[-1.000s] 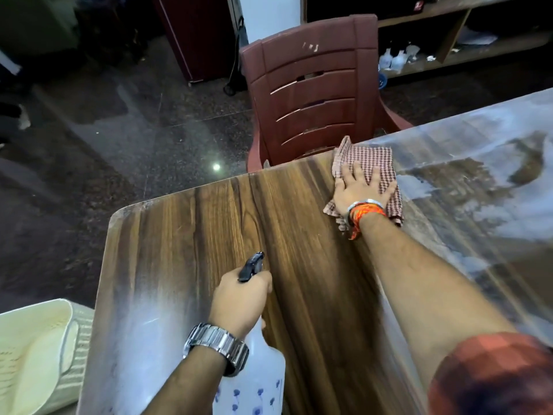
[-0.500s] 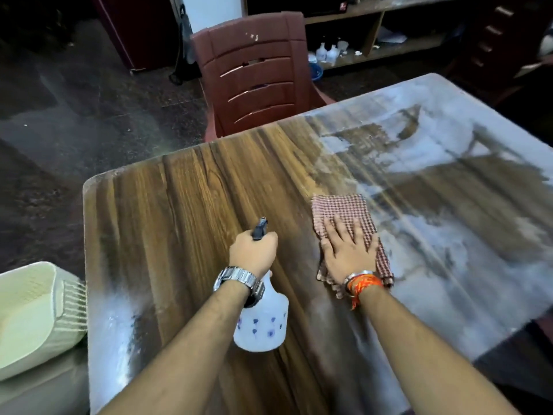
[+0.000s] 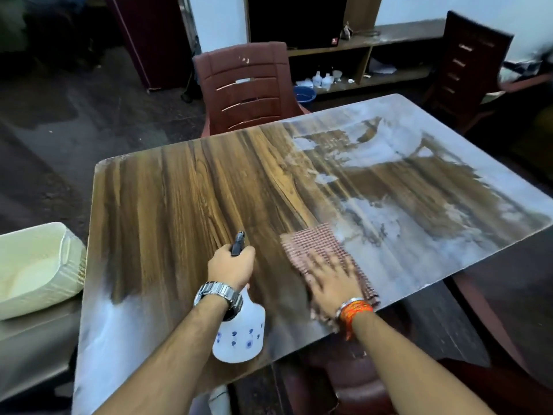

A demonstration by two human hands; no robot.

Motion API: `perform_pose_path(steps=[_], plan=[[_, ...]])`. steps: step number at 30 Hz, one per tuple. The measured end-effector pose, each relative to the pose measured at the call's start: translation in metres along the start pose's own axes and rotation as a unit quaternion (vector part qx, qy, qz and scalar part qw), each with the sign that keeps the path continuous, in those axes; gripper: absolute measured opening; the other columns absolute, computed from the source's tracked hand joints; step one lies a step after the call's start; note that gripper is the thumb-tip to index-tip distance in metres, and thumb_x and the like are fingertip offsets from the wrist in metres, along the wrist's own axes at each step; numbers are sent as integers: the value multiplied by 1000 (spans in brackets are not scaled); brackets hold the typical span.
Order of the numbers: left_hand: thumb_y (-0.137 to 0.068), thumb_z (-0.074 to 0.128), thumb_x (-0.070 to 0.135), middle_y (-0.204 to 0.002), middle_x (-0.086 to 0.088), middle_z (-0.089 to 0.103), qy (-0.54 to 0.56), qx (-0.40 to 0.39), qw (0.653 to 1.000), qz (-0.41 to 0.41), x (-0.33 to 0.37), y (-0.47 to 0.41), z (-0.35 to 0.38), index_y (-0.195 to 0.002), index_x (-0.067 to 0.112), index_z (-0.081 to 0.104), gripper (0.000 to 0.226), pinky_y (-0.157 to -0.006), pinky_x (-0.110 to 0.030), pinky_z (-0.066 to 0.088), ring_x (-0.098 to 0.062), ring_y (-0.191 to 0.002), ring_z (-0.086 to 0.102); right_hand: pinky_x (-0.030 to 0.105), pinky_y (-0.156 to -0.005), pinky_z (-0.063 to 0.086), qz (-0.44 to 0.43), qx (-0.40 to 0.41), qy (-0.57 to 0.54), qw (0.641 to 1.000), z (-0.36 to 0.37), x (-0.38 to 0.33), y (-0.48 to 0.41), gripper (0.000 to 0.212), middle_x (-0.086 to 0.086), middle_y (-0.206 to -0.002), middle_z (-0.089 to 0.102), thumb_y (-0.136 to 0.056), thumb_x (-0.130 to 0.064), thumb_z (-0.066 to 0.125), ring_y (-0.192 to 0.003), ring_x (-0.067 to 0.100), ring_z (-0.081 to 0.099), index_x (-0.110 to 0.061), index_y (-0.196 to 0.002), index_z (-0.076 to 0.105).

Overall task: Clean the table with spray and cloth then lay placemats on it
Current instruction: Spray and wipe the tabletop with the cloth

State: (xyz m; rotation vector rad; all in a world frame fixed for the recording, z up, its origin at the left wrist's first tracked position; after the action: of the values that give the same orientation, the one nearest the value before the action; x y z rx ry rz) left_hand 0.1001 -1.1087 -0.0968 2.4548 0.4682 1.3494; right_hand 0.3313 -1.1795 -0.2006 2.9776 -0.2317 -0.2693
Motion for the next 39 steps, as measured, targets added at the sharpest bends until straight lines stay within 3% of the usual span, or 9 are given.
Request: perform_pose_path(steps=[6, 10, 12, 15, 21, 26, 30, 34, 39], plan=[[-77, 56, 25, -70, -8, 63, 18, 57, 998, -33, -45, 79, 6, -69, 14, 58, 13, -59, -32, 41, -32, -68, 60, 54, -114, -2, 188, 1, -47, 981, -4, 64, 42, 52, -19, -158, 13, -97, -49, 24, -147, 24, 9, -44, -148, 16], [-80, 57, 22, -68, -6, 61, 20, 101, 993, -53, -61, 111, -1, -69, 13, 58, 15, -58, -32, 38, -28, -65, 54, 58, -108, 18, -66, -49, -45, 996, 27, -69, 71, 56, -10, -144, 47, -84, -47, 28, -135, 35, 40, -37, -135, 49], [-82, 57, 23, -70, -7, 62, 15, 120, 992, -40, -61, 119, -6, -68, 13, 59, 17, -61, -33, 39, -29, -68, 54, 58, -114, 2, -213, -108, -13, 971, 43, -132, 91, 70, -11, -153, 32, -82, -50, 7, -146, 32, 14, -34, -143, 39], [-83, 58, 23, -71, -7, 63, 12, 136, 990, -32, -60, 127, -10, -67, 14, 59, 18, -58, -31, 36, -24, -64, 54, 53, -115, -10, -266, -131, -17, 955, 42, -154, 100, 84, -12, -158, 20, -76, -52, -8, -147, 23, -6, -30, -147, 31], [-81, 57, 24, -66, -4, 59, 27, 128, 991, -40, -56, 149, 6, -67, 12, 54, 18, -54, -30, 36, -23, -60, 52, 43, -108, 13, -142, -40, 0, 989, 28, -27, 91, 48, -20, -144, 44, -93, -50, 32, -135, 18, 42, -42, -139, 40], [-80, 56, 23, -67, -4, 58, 49, 112, 992, -39, -39, 182, 32, -71, 10, 56, 16, -54, -28, 37, -21, -58, 50, 41, -109, 25, -23, -40, -57, 997, 10, 69, 103, 51, -12, -142, 48, -92, -40, 29, -131, 21, 47, -27, -135, 53], [-79, 57, 24, -67, -5, 59, 47, 123, 991, -26, -14, 208, 54, -70, 10, 56, 17, -59, -30, 41, -24, -60, 53, 29, -113, 26, -50, -54, -53, 996, -14, 110, 115, 55, -10, -158, 15, -97, -9, 30, -145, 16, 20, -22, -150, 26], [-82, 57, 24, -72, -8, 62, 43, 153, 987, -8, 11, 241, 88, -77, 6, 61, 18, -56, -30, 38, -24, -63, 54, 32, -95, 41, 26, -17, -137, 990, -64, 178, 122, 46, 6, -139, 52, -93, -8, 43, -122, 27, 52, -22, -136, 50], [-84, 57, 26, -75, -9, 62, 36, 166, 985, 10, 50, 288, 164, -79, 7, 61, 20, -66, -34, 38, -30, -71, 55, 32, -83, 47, 86, 64, -286, 952, -115, 272, 158, 33, 13, -115, 68, -95, -16, 50, -105, 32, 62, -25, -124, 63]])
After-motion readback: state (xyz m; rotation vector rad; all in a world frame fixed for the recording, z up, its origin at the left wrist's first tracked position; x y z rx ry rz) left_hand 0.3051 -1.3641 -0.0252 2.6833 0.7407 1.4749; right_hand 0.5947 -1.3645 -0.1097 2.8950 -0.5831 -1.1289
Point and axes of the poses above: each hand's wrist, its own y-axis away from the middle knuckle, its own z-axis out of the palm, x = y × z, the point moved 8 cm from there along -y, towards the middle knuckle
